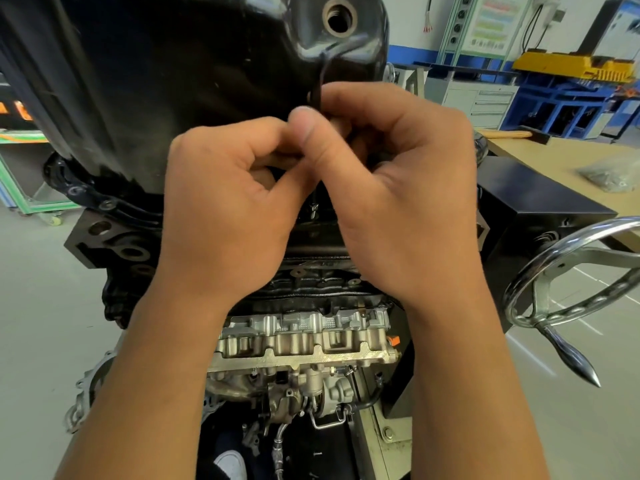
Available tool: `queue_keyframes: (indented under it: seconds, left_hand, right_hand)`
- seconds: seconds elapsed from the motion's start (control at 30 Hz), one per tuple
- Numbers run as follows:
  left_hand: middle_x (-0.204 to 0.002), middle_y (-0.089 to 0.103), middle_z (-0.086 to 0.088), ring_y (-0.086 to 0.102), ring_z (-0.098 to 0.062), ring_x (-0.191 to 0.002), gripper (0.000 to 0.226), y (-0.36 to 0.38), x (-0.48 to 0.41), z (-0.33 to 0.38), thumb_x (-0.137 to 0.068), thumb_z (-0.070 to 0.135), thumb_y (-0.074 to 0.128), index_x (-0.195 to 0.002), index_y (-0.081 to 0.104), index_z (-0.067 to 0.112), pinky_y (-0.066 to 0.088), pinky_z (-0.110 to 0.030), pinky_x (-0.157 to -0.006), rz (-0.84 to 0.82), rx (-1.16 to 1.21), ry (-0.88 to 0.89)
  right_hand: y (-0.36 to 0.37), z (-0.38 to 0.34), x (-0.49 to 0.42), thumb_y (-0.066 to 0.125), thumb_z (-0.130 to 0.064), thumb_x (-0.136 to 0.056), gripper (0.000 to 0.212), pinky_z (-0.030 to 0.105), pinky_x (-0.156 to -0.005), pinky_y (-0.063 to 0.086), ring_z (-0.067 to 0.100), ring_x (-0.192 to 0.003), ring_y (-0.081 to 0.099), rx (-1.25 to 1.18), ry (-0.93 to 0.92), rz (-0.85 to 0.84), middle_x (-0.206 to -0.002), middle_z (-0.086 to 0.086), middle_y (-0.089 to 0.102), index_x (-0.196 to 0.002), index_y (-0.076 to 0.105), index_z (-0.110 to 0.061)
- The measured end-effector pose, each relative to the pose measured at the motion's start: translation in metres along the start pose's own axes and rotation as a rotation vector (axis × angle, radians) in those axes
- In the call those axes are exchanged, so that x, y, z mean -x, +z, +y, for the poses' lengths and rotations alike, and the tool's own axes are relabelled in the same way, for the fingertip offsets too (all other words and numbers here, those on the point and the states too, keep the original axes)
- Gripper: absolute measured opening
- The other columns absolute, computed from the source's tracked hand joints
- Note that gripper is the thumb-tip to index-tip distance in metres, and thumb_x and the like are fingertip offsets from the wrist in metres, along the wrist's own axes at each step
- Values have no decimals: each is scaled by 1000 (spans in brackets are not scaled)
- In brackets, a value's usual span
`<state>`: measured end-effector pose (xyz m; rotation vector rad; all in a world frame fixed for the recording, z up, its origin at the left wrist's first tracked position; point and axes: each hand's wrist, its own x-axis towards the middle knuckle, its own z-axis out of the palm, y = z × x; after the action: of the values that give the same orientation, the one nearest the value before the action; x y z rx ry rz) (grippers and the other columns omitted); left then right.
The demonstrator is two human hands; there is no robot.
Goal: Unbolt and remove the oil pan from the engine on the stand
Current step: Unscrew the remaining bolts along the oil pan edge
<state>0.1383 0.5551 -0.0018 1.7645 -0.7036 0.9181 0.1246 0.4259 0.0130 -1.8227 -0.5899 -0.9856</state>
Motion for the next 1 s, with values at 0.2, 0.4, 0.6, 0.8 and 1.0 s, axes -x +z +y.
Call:
queue_keyframes:
  seconds: [0.2,0.4,0.6,0.8,1.0]
  left_hand:
    - [-63,62,20,60,-13,-46,12,7,0,1,-92,24,70,-81,68,24,41,-19,-41,46,-24,3]
    - [-67,67,6,64,-10,-53,18,-3,2,-3,-101,10,55,-95,70,19,47,-16,-43,-166,89,-24]
    - [-65,65,20,60,-18,-45,10,1,-1,0,-93,24,67,-88,73,18,42,-28,-37,3,-10,15]
    - [-68,69,16,63,-18,-48,7,0,-1,-3,-95,20,66,-92,71,23,47,-22,-41,-58,46,-4]
    - [-68,69,11,63,-20,-47,19,0,2,-3,-101,14,57,-94,71,26,47,-23,-41,-121,144,-58]
  right_hand:
    - [3,2,1,77,-10,-86,8,21,-63,48,7,-66,59,-64,-18,102,-71,2,67,-80,71,-9]
    - [2,4,2,60,-8,-97,14,40,-76,53,21,-86,66,17,-52,-27,-89,11,69,-100,73,-3]
    - [5,5,1,76,-15,-88,14,23,-64,50,7,-68,60,-81,7,93,-76,3,66,-96,71,-5]
    - [3,8,2,73,-8,-89,2,24,-68,51,12,-72,63,-59,-53,88,-80,7,70,-89,75,-7]
    - [5,8,2,63,-12,-97,16,17,-73,42,2,-75,50,0,-38,8,-84,-2,57,-110,71,-8]
